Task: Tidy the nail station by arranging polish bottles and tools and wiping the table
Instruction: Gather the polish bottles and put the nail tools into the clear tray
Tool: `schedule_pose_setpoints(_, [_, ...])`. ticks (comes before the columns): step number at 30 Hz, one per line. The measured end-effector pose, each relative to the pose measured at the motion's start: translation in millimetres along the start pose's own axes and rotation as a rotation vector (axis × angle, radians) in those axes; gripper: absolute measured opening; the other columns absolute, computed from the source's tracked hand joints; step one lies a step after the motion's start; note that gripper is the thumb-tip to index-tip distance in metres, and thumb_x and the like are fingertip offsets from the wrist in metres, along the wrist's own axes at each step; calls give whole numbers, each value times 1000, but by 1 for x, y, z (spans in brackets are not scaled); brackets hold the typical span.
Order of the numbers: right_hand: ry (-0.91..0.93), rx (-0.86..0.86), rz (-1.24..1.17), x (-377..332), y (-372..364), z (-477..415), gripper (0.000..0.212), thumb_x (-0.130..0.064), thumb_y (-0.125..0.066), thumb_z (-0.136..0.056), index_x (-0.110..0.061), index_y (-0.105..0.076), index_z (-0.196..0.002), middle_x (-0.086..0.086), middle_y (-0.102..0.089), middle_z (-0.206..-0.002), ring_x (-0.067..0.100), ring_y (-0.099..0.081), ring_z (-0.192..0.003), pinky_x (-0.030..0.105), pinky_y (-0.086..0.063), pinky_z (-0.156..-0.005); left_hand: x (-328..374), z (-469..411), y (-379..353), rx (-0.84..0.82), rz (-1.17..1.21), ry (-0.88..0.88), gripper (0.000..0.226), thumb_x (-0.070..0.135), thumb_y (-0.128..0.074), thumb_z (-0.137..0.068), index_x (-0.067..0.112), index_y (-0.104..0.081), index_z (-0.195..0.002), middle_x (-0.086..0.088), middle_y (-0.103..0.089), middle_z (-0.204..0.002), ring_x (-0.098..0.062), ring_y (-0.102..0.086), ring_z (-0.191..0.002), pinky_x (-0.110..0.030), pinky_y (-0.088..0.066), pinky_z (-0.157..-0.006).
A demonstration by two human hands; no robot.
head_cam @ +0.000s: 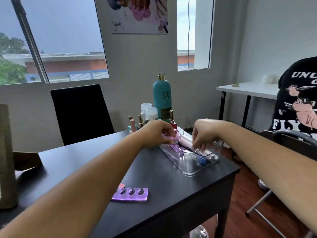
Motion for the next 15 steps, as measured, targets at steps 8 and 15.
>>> schedule_pose_setpoints(8, [209, 139, -41, -36, 5, 20, 13, -13, -76, -77, -3, -72, -85, 6, -72, -69, 7, -66, -54, 17, -53, -49, -19, 53, 36, 156, 33, 119, 8, 23, -73, -75, 27, -69, -80, 14, -63, -74, -5, -57, -74, -5, -39, -67])
schedule_pose_setpoints(15, [413, 54, -31, -88, -51, 49, 7, -21, -76, -76, -14, -73, -76, -2, -70, -62, 3, -62, -48, 14, -49, -46, -46, 130, 49, 43, -29, 290, 12, 26, -71, -80, 20, -72, -90, 6, -71, -90, -8, -64, -84, -15, -47, -72])
Point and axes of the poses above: each hand's wrist, its own z-axis away from the middle knuckle, its own y-axis out of the back of the hand, x = y × z, the point moved 1 cm from there along -z, towards the middle knuckle
